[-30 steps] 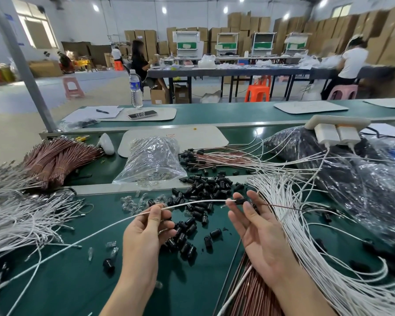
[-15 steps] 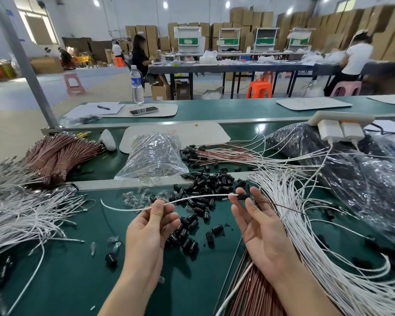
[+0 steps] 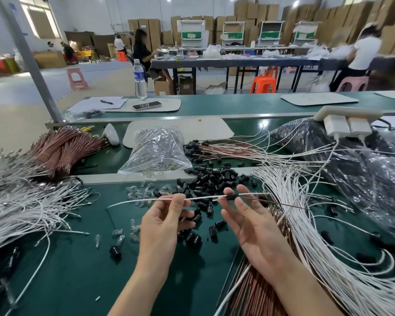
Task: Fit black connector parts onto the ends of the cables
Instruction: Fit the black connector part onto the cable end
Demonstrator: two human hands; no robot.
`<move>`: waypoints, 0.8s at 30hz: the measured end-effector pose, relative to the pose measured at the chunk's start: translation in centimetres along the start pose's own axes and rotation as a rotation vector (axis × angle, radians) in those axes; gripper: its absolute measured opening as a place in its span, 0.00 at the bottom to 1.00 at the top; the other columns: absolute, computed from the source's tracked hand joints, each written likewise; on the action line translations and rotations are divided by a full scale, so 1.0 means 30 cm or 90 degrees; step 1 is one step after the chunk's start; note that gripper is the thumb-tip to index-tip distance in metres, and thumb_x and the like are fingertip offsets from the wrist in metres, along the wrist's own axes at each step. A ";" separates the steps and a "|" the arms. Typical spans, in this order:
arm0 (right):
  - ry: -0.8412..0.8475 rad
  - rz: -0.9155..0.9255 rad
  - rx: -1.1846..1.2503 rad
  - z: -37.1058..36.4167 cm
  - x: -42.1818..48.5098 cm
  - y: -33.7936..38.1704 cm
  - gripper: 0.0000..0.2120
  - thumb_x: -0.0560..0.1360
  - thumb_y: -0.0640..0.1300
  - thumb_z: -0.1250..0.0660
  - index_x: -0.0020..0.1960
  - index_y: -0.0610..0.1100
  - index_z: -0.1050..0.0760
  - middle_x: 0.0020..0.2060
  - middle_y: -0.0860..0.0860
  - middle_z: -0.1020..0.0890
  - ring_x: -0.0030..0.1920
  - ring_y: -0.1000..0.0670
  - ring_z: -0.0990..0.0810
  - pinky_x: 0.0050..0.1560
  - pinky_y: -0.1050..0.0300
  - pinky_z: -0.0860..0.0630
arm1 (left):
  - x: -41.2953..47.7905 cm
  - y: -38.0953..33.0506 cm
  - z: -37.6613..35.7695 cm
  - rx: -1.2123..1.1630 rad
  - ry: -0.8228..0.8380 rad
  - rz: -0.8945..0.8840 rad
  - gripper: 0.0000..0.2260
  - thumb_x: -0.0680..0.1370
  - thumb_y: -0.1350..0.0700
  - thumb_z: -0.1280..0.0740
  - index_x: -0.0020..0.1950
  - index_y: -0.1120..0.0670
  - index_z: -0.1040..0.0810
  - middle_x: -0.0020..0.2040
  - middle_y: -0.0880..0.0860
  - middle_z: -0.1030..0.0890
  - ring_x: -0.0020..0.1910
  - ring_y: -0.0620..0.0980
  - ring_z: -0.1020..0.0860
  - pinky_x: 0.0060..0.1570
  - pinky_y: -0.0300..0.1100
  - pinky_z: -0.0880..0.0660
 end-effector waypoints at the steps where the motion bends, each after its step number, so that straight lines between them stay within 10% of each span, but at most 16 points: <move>1: 0.016 -0.008 -0.032 -0.013 -0.002 -0.011 0.18 0.74 0.34 0.33 0.64 0.40 0.24 0.60 0.41 0.16 0.55 0.42 0.14 0.45 0.56 0.16 | -0.005 0.000 -0.013 0.002 0.013 0.003 0.10 0.74 0.45 0.29 0.44 0.51 0.15 0.41 0.51 0.15 0.39 0.47 0.17 0.39 0.40 0.18; 24: -0.021 0.031 -0.335 -0.010 -0.002 -0.045 0.16 0.68 0.52 0.25 0.51 0.44 0.13 0.47 0.46 0.14 0.42 0.50 0.16 0.36 0.58 0.19 | -0.038 0.011 -0.073 0.042 0.107 0.013 0.08 0.72 0.52 0.28 0.47 0.51 0.12 0.40 0.54 0.14 0.39 0.48 0.17 0.41 0.38 0.19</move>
Point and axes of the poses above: each hand's wrist, its own x-axis towards the middle knuckle, its own z-axis out of the back of the hand, y = z × x, the point moved 9 cm from there along x, towards the middle knuckle
